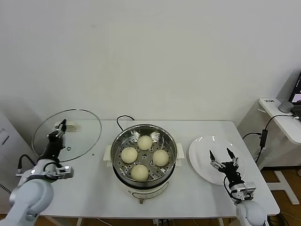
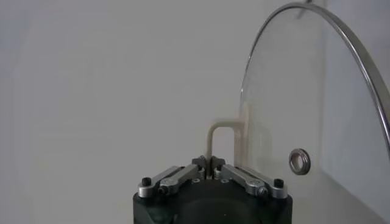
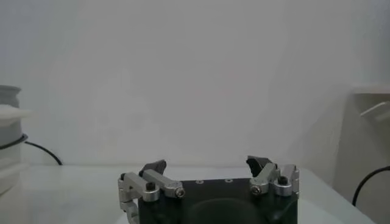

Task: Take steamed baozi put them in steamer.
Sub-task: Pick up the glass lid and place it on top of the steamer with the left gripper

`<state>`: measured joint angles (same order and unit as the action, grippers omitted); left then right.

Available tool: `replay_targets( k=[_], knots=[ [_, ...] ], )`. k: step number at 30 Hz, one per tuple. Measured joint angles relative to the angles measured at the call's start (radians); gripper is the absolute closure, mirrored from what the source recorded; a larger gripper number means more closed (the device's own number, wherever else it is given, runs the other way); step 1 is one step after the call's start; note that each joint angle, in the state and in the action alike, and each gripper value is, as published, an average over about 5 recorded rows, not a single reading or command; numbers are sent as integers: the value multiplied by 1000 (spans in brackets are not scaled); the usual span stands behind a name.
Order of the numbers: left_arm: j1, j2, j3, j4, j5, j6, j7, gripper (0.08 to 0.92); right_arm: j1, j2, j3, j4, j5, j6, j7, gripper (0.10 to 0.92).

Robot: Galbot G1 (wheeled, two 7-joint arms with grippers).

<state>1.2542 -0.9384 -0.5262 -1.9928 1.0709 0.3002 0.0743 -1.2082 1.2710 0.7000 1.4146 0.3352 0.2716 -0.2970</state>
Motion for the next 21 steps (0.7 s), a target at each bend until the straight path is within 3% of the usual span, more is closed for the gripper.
replay_targets(
  k=[10, 21],
  knots=[
    [-69, -10, 207, -105, 101, 202, 113, 898, 6, 5, -3, -6, -6, -2, 1, 203],
    [-152, -77, 410, -122, 221, 296, 169, 898, 11, 7, -4, -19, -8, -3, 1, 203]
  ],
)
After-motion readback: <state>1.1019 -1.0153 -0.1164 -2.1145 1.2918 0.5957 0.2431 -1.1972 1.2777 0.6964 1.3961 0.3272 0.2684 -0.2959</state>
